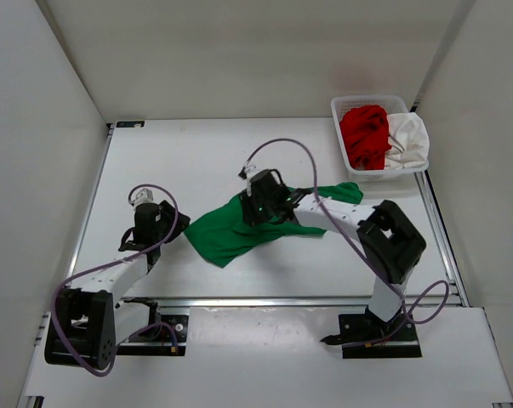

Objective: Fold and stack the t-shirts
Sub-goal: Flatten out the tshirt

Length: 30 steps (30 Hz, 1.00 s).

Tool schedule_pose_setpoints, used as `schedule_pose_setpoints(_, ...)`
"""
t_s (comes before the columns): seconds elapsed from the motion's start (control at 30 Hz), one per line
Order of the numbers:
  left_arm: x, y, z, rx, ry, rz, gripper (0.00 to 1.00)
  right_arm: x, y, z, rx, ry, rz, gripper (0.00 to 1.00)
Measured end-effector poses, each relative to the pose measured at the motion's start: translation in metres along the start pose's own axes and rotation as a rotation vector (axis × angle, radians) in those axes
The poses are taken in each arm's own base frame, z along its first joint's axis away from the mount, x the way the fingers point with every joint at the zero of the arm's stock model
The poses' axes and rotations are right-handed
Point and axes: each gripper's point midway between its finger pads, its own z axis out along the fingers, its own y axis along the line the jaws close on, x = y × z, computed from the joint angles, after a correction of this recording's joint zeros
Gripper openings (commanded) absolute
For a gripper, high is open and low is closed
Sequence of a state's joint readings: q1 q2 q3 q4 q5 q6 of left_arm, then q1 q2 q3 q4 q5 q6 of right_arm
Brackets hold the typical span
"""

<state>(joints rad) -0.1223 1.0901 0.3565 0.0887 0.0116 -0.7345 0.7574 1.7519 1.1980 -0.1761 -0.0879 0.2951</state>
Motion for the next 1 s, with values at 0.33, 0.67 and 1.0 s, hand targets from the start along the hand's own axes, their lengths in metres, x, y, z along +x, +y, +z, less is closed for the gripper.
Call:
schedule_pose_setpoints(0.33, 0.006, 0.019, 0.012, -0.06, 0.014, -0.051, 0.56, 0.044, 0.029, 0.033, 0.068, 0.099, -0.25, 0.38)
schedule_pose_setpoints(0.67, 0.012, 0.03, 0.017, -0.097, 0.032, -0.06, 0.54, 0.034, 0.024, 0.047, 0.117, 0.085, -0.306, 0.4)
schedule_pose_setpoints(1.0, 0.011, 0.03, 0.018, -0.094, 0.027, -0.063, 0.54, 0.04, 0.047, 0.048, 0.087, 0.087, -0.365, 0.4)
